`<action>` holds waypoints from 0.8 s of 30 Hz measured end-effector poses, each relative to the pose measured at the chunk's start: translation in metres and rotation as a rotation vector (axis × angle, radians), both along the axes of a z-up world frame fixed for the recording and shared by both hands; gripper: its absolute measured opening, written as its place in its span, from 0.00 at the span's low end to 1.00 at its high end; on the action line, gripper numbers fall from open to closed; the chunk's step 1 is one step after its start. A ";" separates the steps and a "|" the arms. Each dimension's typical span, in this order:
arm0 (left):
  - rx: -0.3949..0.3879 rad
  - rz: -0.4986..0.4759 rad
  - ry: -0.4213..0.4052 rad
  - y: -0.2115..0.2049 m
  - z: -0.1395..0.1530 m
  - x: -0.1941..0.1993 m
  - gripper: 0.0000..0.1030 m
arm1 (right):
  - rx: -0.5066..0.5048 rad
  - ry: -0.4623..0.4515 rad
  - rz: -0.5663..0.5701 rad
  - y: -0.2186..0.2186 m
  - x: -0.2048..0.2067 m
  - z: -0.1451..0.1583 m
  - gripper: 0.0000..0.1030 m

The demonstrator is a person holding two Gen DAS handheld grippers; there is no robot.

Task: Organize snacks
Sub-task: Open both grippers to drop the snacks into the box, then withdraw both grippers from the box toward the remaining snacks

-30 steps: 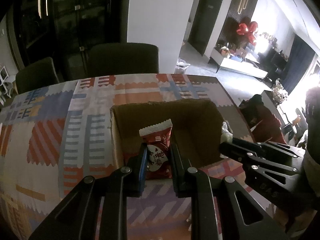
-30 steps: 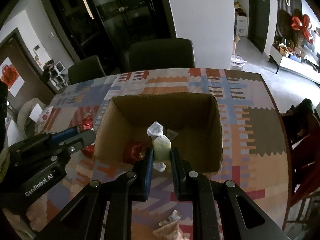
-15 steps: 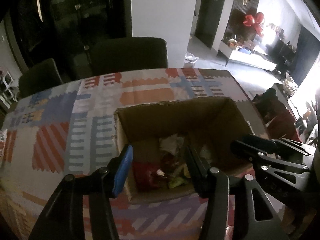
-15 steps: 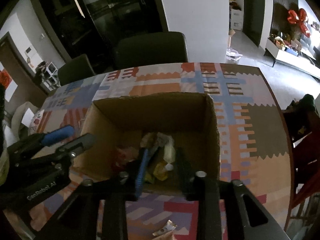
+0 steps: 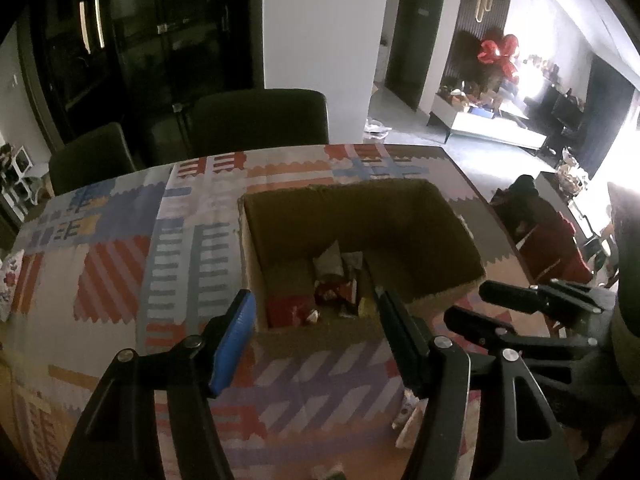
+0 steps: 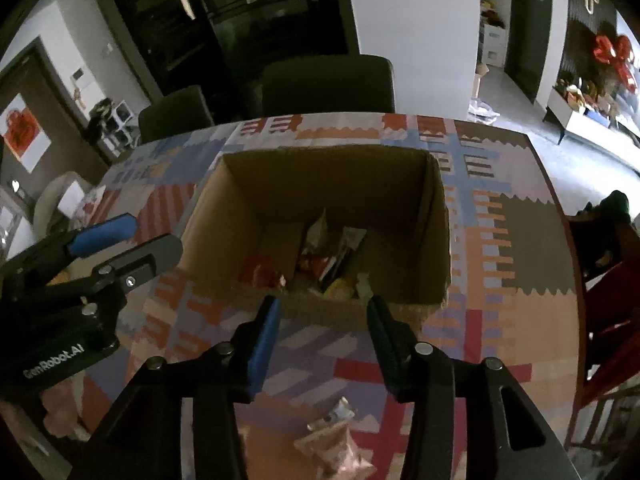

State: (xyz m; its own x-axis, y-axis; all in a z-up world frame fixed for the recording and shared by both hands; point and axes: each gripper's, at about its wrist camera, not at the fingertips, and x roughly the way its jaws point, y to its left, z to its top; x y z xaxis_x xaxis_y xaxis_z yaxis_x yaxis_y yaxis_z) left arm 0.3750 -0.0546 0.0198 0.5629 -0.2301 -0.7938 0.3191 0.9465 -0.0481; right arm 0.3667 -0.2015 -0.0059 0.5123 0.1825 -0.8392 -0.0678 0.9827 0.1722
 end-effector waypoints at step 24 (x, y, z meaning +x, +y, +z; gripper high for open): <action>0.045 0.053 0.147 0.028 -0.065 -0.095 0.67 | -0.071 0.215 0.106 0.024 -0.071 -0.064 0.52</action>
